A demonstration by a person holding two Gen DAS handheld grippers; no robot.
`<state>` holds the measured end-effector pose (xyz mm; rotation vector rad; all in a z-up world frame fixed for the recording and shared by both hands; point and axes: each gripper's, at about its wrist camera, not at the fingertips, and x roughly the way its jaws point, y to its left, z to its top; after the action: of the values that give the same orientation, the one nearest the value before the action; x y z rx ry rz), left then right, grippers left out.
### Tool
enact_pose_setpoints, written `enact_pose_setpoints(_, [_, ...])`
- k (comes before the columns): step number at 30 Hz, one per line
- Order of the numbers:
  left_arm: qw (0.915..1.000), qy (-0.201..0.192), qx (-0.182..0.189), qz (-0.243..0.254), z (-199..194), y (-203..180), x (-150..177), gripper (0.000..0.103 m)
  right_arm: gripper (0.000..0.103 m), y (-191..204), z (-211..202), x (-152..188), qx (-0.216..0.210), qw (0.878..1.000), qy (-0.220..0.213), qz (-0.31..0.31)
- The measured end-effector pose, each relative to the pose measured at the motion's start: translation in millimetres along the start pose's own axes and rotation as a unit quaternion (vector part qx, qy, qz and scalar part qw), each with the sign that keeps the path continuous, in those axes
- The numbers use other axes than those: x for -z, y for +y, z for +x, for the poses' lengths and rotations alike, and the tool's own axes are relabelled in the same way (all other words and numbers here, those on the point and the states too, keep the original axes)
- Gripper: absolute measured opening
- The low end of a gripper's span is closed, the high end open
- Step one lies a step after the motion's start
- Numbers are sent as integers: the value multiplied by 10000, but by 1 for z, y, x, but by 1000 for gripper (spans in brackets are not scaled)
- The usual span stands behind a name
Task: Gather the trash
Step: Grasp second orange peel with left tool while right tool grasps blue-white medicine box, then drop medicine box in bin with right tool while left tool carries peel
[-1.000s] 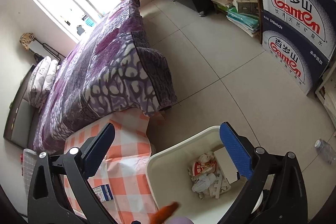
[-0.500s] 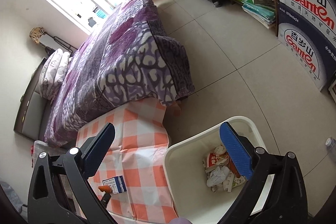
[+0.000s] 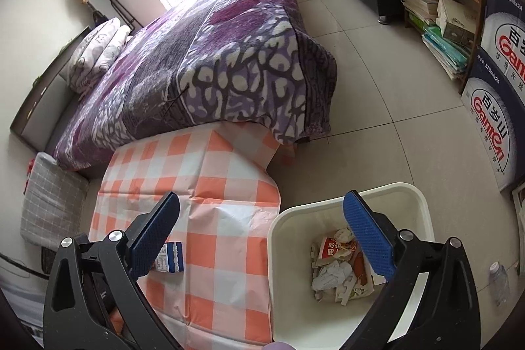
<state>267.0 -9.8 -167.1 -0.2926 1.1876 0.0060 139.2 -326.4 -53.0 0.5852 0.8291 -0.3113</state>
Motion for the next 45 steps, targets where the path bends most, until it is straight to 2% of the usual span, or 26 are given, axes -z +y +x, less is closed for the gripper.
enact_pose_setpoints(2, [9999,-24,113,-31,-15,11,2,24,96,10,6,6,6,9996,66,-261])
enact_pose_setpoints(4, [9991,-92,370,-203,-38,27,6,24,96,28,13,15,92,9967,16,-812])
enact_pose_setpoints(6, [9974,-177,564,-414,-67,46,12,24,96,53,26,28,174,9874,10,-1570])
enact_pose_setpoints(8, [9963,-384,607,-468,-96,60,16,24,96,79,44,44,32,9716,191,-2356])
enact_pose_setpoints(10, [9948,-624,679,-443,-123,72,19,24,96,115,65,61,-158,9419,420,-3328])
enact_pose_setpoints(11, [9936,-729,735,-456,-133,77,19,24,96,132,73,71,-232,9220,501,-3833])
enact_pose_setpoints(13, [9915,-874,830,-483,-149,88,16,24,96,162,89,90,-316,8744,546,-4810])
enact_pose_setpoints(14, [9909,-907,871,-478,-154,93,15,24,96,174,96,97,-374,8553,539,-5139])
enact_pose_setpoints(15, [9905,-928,901,-463,-158,96,13,24,96,184,104,102,-476,8414,641,-5345])
enact_pose_setpoints(17, [9908,-953,884,-363,-163,102,11,24,96,199,123,109,-664,8234,940,-5557])
enact_pose_setpoints(19, [9917,-959,812,-274,-164,107,10,24,95,213,136,116,-802,8072,1064,-5750])
enact_pose_setpoints(24, [9936,-854,689,-281,-157,125,8,24,94,233,170,134,-921,7659,1525,-6177])
enact_pose_setpoints(25, [9937,-852,665,-296,-157,130,8,24,89,233,174,138,-936,7592,1627,-6232])
enact_pose_setpoints(26, [9936,-861,658,-312,-158,134,7,24,70,232,180,143,-966,7553,1818,-6223])
enact_pose_setpoints(27, [9932,-887,667,-340,-161,139,6,24,60,232,184,145,-1027,7601,1980,-6103])
enact_pose_setpoints(29, [9921,-985,664,-405,-166,148,4,24,56,231,179,145,-1269,7816,1846,-5822])
enact_pose_setpoints(33, [9900,-1111,645,-577,-173,161,3,24,55,231,164,151,-1360,8198,1602,-5327])
enact_pose_setpoints(37, [9873,-1283,624,-696,-181,167,3,24,54,241,133,146,-1487,8605,1281,-4702])
enact_pose_setpoints(40, [9843,-1507,522,-752,-189,170,2,24,54,251,104,140,-1537,8782,963,-4426])
enact_pose_setpoints(45, [9804,-1646,607,-898,-196,175,0,24,54,257,66,120,-1697,9068,693,-3796])
